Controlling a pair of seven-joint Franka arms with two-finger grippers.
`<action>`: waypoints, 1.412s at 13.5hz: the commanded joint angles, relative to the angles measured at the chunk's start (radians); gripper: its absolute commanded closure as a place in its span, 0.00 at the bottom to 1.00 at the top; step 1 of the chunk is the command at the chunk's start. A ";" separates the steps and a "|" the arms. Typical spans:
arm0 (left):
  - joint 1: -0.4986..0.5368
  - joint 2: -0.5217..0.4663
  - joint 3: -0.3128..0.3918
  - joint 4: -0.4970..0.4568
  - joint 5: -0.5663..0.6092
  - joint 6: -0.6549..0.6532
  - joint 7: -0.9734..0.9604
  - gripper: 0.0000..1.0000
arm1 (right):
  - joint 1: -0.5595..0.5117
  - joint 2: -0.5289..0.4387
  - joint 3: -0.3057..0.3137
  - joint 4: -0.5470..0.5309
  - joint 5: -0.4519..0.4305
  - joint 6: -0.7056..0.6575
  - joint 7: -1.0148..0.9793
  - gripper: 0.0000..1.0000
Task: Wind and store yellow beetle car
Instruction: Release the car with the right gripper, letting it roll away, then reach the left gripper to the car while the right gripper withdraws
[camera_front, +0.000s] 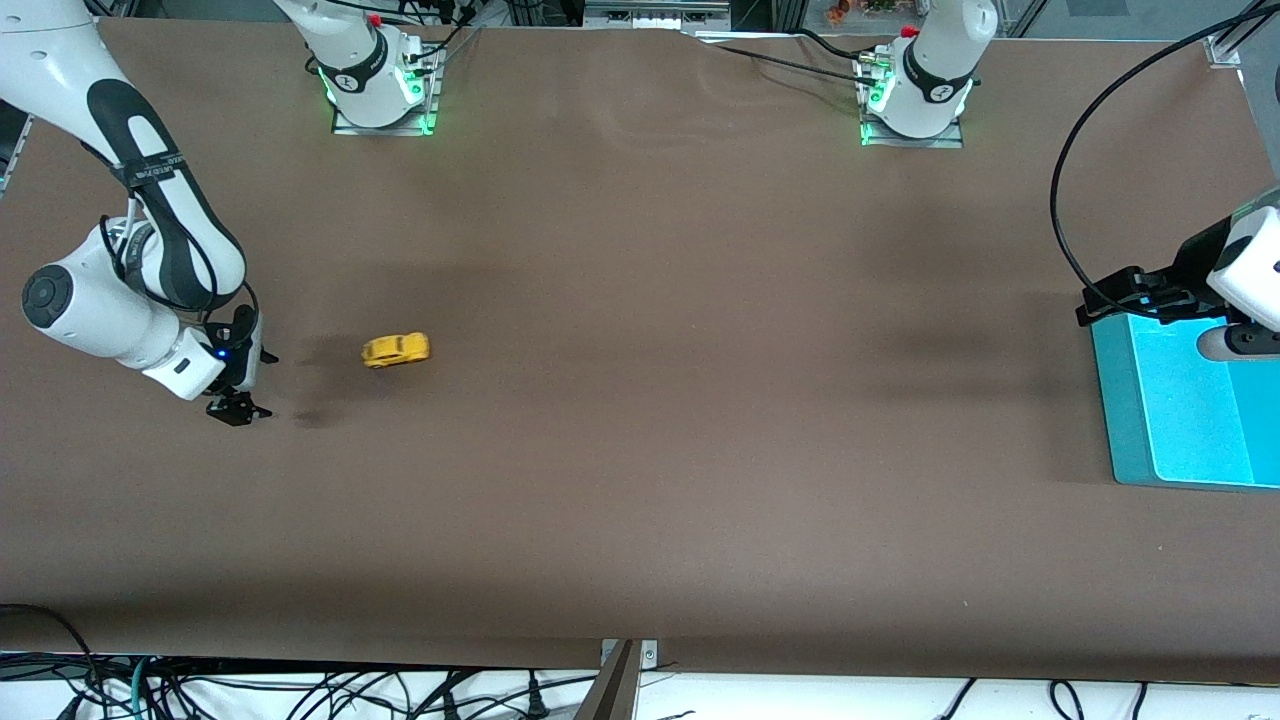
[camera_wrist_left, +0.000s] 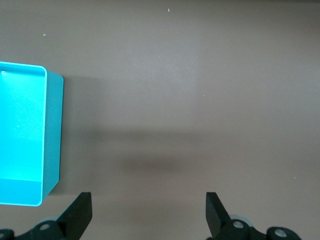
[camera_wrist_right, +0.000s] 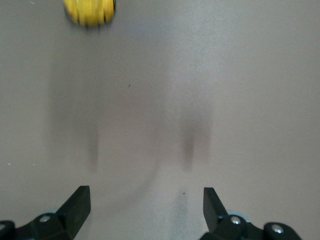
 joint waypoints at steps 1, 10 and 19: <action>0.010 0.010 -0.003 0.024 -0.028 -0.006 0.021 0.00 | 0.000 0.004 0.007 0.038 0.011 -0.058 0.018 0.00; 0.009 0.011 -0.003 0.024 -0.028 -0.006 0.021 0.00 | 0.016 -0.013 0.007 0.064 0.010 -0.112 0.049 0.00; -0.011 0.044 -0.024 0.019 -0.025 -0.026 0.045 0.00 | 0.077 -0.047 0.006 0.153 -0.021 -0.248 0.176 0.00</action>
